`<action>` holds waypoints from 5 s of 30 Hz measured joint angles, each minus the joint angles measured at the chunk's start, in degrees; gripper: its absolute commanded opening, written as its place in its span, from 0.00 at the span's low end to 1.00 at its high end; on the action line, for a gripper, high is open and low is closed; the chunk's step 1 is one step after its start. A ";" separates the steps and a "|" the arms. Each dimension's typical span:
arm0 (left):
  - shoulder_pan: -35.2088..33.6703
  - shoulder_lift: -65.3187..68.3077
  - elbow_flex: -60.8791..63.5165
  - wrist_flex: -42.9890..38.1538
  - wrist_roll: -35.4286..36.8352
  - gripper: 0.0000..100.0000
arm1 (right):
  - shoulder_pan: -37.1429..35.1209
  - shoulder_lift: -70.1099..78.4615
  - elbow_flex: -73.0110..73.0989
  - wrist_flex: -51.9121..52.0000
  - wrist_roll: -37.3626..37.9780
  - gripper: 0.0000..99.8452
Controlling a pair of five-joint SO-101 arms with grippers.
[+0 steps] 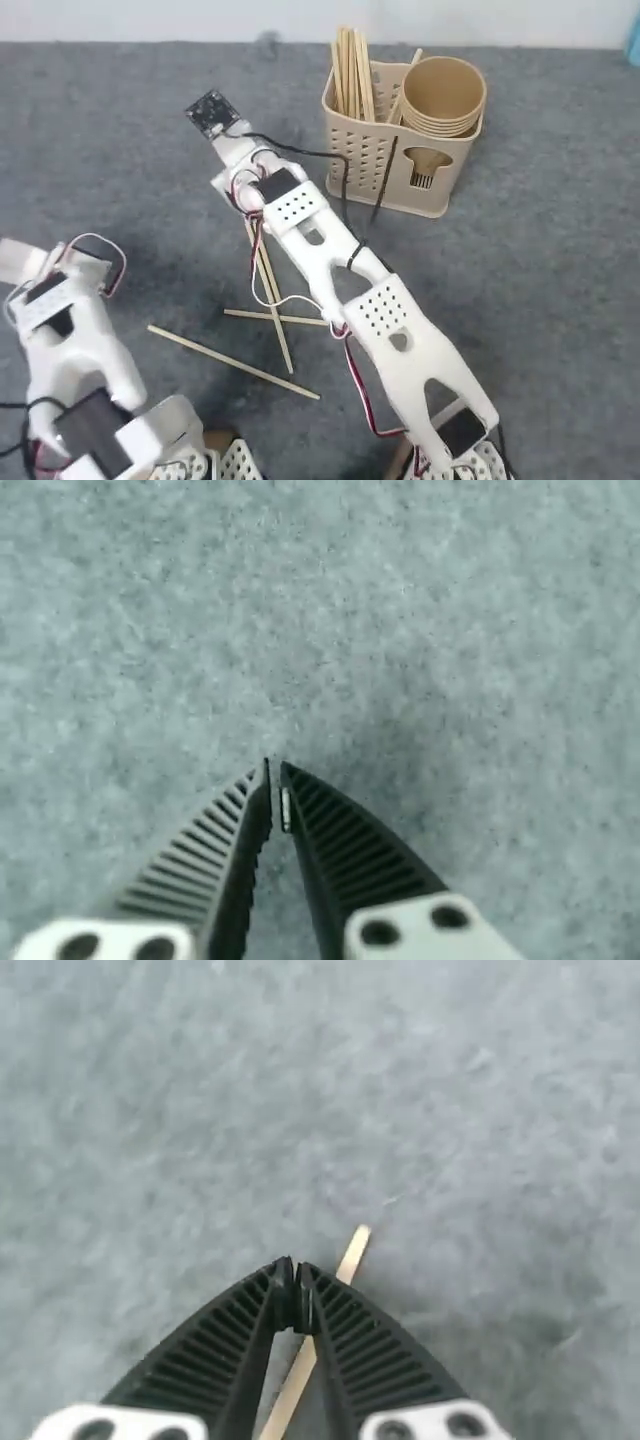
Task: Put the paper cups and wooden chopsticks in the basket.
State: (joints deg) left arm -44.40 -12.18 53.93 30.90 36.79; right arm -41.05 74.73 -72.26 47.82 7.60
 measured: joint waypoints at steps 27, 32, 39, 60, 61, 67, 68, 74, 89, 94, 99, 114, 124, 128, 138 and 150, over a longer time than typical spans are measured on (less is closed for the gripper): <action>0.26 0.00 0.00 0.00 0.00 0.01 | 0.70 4.66 -4.04 5.63 -7.30 0.10; 0.26 0.00 0.00 0.00 0.00 0.01 | 0.62 4.57 -4.04 7.30 -6.15 0.00; 0.26 0.00 0.00 0.00 0.00 0.01 | 0.97 4.22 -6.07 14.95 -4.40 0.01; 0.88 0.00 0.00 0.00 0.18 0.01 | 1.23 -8.09 -20.40 52.66 -4.31 0.01; 1.32 0.00 0.00 0.00 -0.09 0.01 | 1.85 -9.32 -20.40 52.75 -5.10 0.01; 1.58 0.00 0.00 0.00 -1.41 0.01 | 8.00 -17.14 -19.87 52.75 -9.05 0.01; 1.58 0.00 0.00 0.00 -1.41 0.01 | 8.70 -18.99 -18.90 52.75 -9.05 0.01; 1.49 0.00 0.00 0.00 -1.41 0.01 | 9.05 -36.75 -0.70 52.75 -9.14 0.01; 1.41 0.00 0.00 0.00 -1.67 0.01 | 10.20 -69.89 23.82 52.48 -9.32 0.01; 1.32 0.00 0.00 0.00 -1.67 0.01 | 10.11 -73.49 23.65 48.79 -9.32 0.01; 1.05 0.00 0.00 0.00 -1.67 0.01 | 12.22 -76.31 22.07 41.05 -9.32 0.01; 1.05 0.00 0.00 0.00 -1.67 0.01 | 26.55 -76.22 21.80 20.66 -9.41 0.01; 1.05 0.00 0.00 0.00 -1.67 0.01 | 26.90 -70.51 21.89 19.34 -9.41 0.01; 1.05 0.00 0.00 0.00 -1.67 0.01 | 24.97 -70.59 21.89 28.04 -9.41 0.01; 1.05 0.00 0.00 0.00 -1.67 0.01 | 24.44 -73.41 22.07 52.84 -19.43 0.01; 1.23 0.00 0.00 0.00 -3.43 0.01 | 44.66 -89.23 57.85 51.34 -28.04 0.01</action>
State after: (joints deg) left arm -43.16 -12.18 53.93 30.90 33.36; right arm 3.60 -14.51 -14.42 99.16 -20.44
